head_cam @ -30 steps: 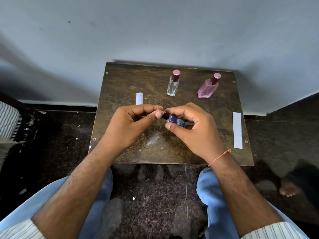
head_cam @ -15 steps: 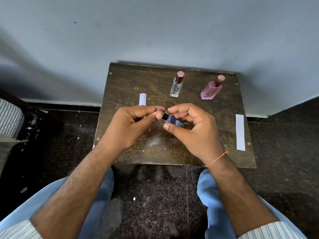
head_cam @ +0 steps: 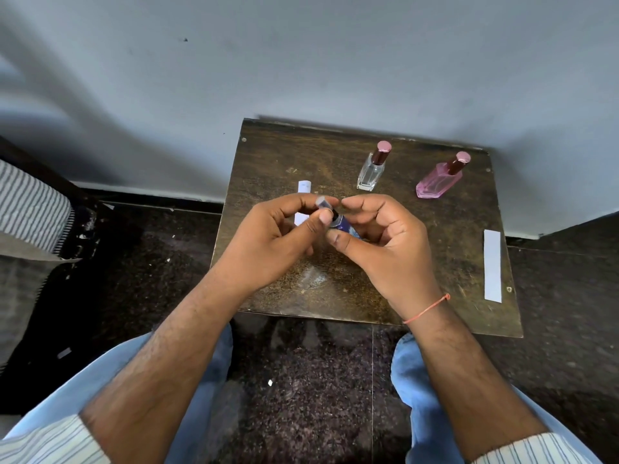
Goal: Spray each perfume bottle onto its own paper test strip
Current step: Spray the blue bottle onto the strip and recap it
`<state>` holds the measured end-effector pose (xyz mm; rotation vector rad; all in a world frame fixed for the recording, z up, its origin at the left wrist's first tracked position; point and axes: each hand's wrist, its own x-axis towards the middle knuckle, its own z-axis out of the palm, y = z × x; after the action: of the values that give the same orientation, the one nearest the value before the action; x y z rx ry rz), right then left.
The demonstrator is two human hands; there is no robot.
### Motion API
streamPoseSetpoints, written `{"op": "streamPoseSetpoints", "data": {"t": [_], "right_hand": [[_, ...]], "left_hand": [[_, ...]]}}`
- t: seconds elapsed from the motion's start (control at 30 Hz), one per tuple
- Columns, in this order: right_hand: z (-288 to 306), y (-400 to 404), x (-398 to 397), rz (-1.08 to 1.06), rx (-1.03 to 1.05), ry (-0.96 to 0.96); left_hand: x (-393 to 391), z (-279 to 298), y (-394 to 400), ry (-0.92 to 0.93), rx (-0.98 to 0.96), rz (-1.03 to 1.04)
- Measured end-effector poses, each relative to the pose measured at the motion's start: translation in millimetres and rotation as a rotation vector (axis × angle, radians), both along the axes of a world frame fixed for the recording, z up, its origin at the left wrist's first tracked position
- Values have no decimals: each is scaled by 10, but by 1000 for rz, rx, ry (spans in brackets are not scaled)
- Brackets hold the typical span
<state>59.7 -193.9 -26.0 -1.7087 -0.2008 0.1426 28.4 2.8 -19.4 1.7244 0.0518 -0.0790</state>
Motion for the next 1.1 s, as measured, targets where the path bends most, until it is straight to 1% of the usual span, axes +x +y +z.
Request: {"op": "streamPoseSetpoints", "data": {"t": [0.07, 0.13, 0.2, 0.23, 0.3, 0.37, 0.5, 0.6, 0.67, 0.77, 0.87, 0.93, 1.0, 1.1], "right_hand": [[-9, 63, 21, -37, 55, 33], [-22, 111, 44, -81, 62, 51], [-25, 151, 68, -108, 83, 79], [-10, 172, 71, -106, 134, 113], [11, 226, 68, -75, 224, 180], [28, 283, 53, -47, 251, 202], [71, 332, 65, 0, 285, 215], [66, 339, 105, 43, 211, 189], [59, 352, 135, 47, 138, 140], [40, 355, 198, 2, 2, 50], [-7, 345, 276, -81, -111, -6], [-46, 352, 329, -124, -144, -21], [-82, 387, 378, -151, -184, -41], [-120, 466, 413, -172, -243, -68]], "left_hand": [[-13, -1, 9, 38, -58, -7], [-21, -22, 52, 66, -57, -11], [-37, -23, 93, 76, -21, -16], [-49, -18, 98, 72, 15, -14], [-73, -8, 92, 51, 122, 9], [-82, -18, 85, 32, 196, 45], [-61, -36, 135, 10, 211, 131], [-81, -21, 155, 11, 193, 170], [-84, -18, 157, 30, 240, 185], [-87, -37, 175, 38, 467, 158], [-119, -74, 187, -75, 747, 121], [-146, -56, 174, -30, 855, 75], [-160, -32, 160, 26, 883, 18], [-164, -16, 178, 39, 873, -9]]}}
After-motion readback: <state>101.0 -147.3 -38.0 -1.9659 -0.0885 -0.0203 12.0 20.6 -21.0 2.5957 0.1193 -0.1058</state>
